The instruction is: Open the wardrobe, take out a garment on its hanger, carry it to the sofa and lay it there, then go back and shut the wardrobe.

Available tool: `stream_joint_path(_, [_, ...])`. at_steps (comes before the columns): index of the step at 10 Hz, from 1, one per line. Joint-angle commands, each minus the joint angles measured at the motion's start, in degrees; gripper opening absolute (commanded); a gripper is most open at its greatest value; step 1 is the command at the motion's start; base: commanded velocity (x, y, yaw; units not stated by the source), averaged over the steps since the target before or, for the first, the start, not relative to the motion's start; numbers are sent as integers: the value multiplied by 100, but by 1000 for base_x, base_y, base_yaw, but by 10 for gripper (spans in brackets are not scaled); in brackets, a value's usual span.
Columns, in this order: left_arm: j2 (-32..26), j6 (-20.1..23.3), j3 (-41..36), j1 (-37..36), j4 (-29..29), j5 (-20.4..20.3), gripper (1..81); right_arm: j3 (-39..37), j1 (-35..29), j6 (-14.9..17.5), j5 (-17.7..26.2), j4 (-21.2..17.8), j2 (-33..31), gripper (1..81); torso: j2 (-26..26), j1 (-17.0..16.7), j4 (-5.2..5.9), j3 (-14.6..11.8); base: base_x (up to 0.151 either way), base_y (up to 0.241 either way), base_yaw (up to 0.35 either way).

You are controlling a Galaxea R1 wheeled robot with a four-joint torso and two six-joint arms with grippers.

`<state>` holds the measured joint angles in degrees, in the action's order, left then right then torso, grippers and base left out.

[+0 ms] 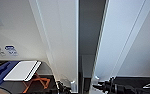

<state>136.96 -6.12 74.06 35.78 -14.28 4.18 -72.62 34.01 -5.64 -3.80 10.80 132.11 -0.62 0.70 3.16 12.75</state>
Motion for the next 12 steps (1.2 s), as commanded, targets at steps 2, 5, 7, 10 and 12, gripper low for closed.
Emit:
stream_joint_path(2, [104, -56, -875, -488, 48, 100, 811, 539, -267, -244, 1013, -52, 20, 811, 0, 0, 0, 0, 0, 0, 0])
stream_joint_path(5, [-177, -56, -1042, -409, 48, 92, 811, 557, -267, -244, 1013, -61, -94, 811, 0, 0, 0, 0, 0, 0, 0])
stream_joint_path(7, [-300, -47, -1139, -313, 39, 92, 811, 557, -232, -245, 1013, -61, -112, 811, 0, 0, 0, 0, 0, 0, 0])
stream_joint_path(10, [-441, -47, -1297, -189, -101, 83, 811, 557, -65, -218, 996, -43, -252, 811, 0, 0, 0, -2, 0, 0, 0])
stream_joint_path(12, [-608, -47, -1472, -145, -137, 48, 811, 680, -12, -218, 987, -17, -437, 811, 0, 0, 0, -2, 0, 0, 0])
